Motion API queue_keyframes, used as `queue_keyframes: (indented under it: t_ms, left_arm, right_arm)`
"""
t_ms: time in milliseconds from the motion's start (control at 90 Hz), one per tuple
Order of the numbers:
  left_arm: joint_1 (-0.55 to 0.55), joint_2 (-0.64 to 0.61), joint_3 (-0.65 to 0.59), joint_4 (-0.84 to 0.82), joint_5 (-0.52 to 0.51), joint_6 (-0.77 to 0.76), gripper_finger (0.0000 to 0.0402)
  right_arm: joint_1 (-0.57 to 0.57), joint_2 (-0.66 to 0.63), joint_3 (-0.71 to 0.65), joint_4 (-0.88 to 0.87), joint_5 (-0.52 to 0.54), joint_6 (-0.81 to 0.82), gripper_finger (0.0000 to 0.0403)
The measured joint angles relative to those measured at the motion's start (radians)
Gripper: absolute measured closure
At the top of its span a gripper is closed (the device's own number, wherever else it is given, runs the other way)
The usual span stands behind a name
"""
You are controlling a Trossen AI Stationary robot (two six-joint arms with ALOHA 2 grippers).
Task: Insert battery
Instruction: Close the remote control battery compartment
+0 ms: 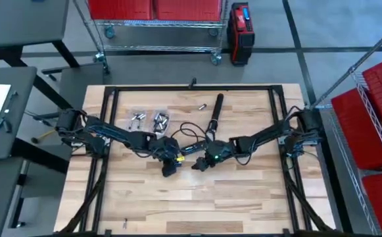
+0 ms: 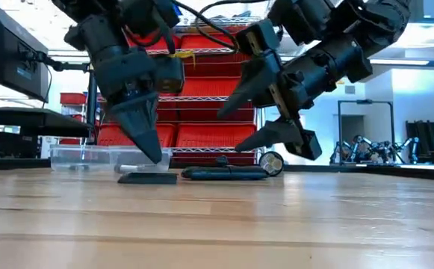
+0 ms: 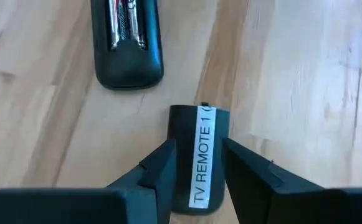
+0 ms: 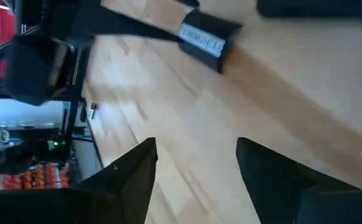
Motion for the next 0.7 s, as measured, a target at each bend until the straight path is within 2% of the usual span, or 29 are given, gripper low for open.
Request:
queue_keyframes:
  t_ms: [189, 333, 556, 700]
  left_arm:
    - [-0.001, -0.119, 0.051, -0.235, -0.008, 0.039, 0.0295]
    - [-0.001, -0.223, -0.008, -0.345, -0.020, 0.023, 0.0295]
    - [-0.002, -0.260, -0.194, -0.149, -0.013, -0.067, 0.0295]
    - [-0.002, -0.238, -0.252, 0.012, -0.007, -0.106, 0.0295]
  right_arm:
    - [0.021, 0.102, 0.125, -0.010, 0.003, 0.029, 0.0191]
    - [-0.005, 0.166, 0.203, -0.052, 0.020, 0.033, 0.0191]
    - [-0.057, 0.183, 0.231, -0.170, 0.054, 0.032, 0.0191]
    - [-0.073, 0.182, 0.231, -0.165, 0.061, 0.050, 0.0191]
